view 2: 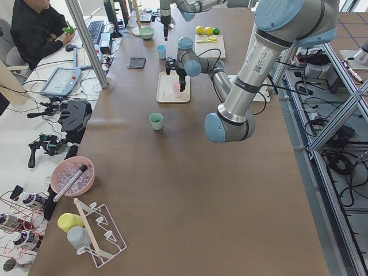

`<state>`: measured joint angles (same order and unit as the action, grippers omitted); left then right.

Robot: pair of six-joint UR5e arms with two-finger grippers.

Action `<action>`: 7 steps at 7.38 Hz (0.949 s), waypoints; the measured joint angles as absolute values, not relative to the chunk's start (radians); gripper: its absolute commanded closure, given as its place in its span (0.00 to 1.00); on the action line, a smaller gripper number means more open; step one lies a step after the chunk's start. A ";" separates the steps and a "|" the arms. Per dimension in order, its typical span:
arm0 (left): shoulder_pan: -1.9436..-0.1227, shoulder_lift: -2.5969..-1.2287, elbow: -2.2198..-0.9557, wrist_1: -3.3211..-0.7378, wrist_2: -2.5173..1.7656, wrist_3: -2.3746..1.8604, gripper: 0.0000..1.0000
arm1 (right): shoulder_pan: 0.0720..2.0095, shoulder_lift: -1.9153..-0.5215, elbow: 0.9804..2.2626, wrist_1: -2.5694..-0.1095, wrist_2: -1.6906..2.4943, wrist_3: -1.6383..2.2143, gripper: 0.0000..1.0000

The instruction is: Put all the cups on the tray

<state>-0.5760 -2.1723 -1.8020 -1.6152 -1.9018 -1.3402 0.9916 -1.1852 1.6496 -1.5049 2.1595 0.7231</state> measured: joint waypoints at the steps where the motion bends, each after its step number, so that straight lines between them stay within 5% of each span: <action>1: -0.579 -2.168 -1.829 -1.584 -1.902 -1.339 0.02 | 0.987 -1.180 1.612 -1.461 2.157 0.726 0.00; 4: -0.608 -2.164 -1.863 -1.559 -1.903 -1.323 0.02 | 0.967 -1.153 1.478 -1.313 2.147 0.734 0.06; 6: -0.643 -2.158 -1.907 -1.507 -1.908 -1.268 0.02 | 0.945 -1.150 1.449 -1.275 2.134 0.737 0.98; 7: -0.672 -2.156 -1.923 -1.481 -1.926 -1.233 0.02 | 0.930 -1.149 1.448 -1.269 2.126 0.744 1.00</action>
